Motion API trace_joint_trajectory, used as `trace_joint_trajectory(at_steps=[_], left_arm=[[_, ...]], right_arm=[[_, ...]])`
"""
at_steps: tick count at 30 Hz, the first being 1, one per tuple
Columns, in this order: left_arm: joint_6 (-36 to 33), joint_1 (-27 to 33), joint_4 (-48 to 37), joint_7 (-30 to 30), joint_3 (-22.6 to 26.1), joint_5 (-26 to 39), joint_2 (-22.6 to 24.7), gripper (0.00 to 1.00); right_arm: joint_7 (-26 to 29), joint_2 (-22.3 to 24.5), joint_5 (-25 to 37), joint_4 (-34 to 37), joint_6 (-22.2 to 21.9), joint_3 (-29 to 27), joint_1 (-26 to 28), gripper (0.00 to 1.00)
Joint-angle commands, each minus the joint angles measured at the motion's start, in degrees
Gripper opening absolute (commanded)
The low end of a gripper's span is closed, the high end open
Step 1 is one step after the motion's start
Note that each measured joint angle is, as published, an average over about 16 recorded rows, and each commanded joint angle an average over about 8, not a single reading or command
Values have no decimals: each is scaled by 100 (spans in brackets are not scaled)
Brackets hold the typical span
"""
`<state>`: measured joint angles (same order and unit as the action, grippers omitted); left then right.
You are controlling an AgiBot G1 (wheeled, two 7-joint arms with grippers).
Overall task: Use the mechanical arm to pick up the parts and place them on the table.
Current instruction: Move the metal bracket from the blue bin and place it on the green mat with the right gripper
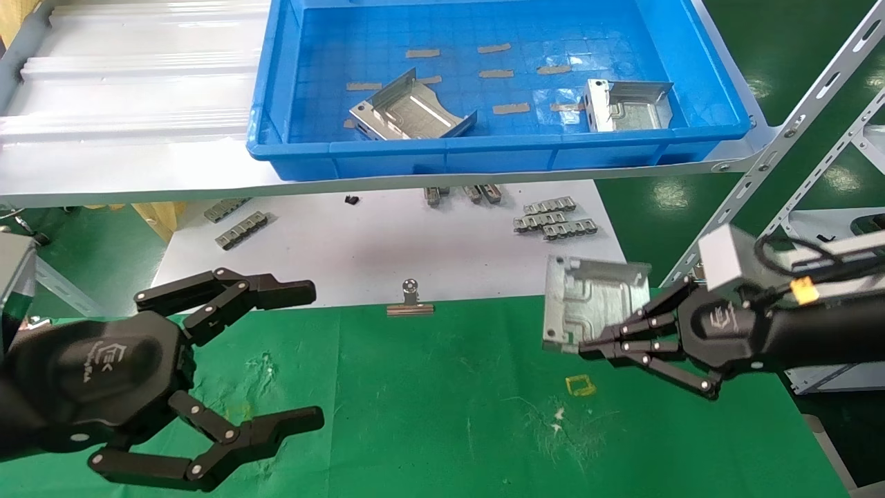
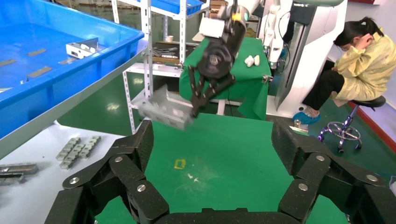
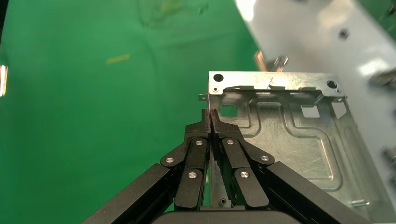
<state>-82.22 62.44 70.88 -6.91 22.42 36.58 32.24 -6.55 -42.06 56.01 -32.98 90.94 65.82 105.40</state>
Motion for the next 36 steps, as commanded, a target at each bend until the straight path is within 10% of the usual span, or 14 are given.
trace_joint_trajectory(at_steps=[1, 23, 32, 36], left_arm=[[0, 0, 0, 0, 0, 0, 0, 100], [0, 0, 0, 0, 0, 0, 0, 100], [0, 0, 0, 0, 0, 0, 0, 100], [0, 0, 0, 0, 0, 0, 0, 100]], right_arm=[[-32, 30, -10, 29, -15, 177, -83, 0], [-2256, -1313, 479, 2325, -496, 652, -790, 1], [-2890, -1560, 724, 2686, -621, 794, -708, 95], [-3168, -1665, 852, 2765, -695, 873, -666, 100]])
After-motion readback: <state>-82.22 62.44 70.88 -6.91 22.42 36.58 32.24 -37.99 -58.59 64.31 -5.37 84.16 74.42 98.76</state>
